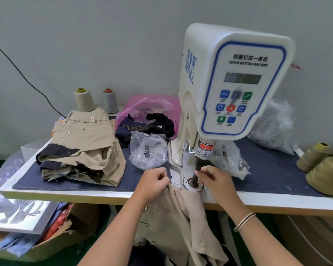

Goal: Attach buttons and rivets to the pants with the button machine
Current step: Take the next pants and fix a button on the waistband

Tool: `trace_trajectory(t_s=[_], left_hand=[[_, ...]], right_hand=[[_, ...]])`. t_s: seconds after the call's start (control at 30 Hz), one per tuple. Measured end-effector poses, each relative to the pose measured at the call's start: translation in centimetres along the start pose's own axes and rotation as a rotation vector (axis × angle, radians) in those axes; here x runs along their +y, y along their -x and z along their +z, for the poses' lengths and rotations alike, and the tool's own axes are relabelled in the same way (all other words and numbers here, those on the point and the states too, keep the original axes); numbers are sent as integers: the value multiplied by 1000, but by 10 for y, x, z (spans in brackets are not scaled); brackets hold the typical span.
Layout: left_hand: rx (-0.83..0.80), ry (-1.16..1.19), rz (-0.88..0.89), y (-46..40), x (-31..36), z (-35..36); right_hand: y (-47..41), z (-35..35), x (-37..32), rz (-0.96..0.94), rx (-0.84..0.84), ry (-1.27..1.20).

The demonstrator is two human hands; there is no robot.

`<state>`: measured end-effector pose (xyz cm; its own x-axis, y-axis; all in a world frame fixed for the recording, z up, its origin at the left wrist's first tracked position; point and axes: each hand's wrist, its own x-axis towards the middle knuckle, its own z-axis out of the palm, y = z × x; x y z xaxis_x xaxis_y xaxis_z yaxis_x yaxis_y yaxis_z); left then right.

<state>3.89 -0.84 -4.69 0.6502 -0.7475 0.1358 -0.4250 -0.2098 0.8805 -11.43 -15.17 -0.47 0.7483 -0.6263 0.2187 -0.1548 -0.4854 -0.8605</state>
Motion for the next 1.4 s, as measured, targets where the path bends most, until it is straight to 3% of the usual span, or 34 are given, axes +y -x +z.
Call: trace_trajectory(t_s=[0.37,0.5,0.57,0.67,0.9,1.0,1.1,1.17,1.3,1.4], left_hand=[[-12,30,-11,1,3,-1],[-47,205,-24,6,13,-4],[-74,257,3,10,21,-6],[-128,273,53,13,34,-6],[-174,350,137,10,68,1],[-96,442,191,15,75,-2],[-31,296,213,23,57,-22],[-86,195,123,33,37,-37],[-338,-61,6,51,8,-37],[-300,-114,57,47,9,-32]], right_hand=[[9,-7,2,-138,7,176],[29,-2,-10,-274,98,194],[42,4,-16,-299,26,140],[51,11,-25,-156,-191,-17],[43,4,-34,-109,-282,64],[41,-8,-35,-49,-236,-201],[43,-26,-27,108,-77,-613],[43,-36,-20,187,40,-832],[41,-42,-16,221,111,-1013],[38,-43,-10,258,134,-1004]])
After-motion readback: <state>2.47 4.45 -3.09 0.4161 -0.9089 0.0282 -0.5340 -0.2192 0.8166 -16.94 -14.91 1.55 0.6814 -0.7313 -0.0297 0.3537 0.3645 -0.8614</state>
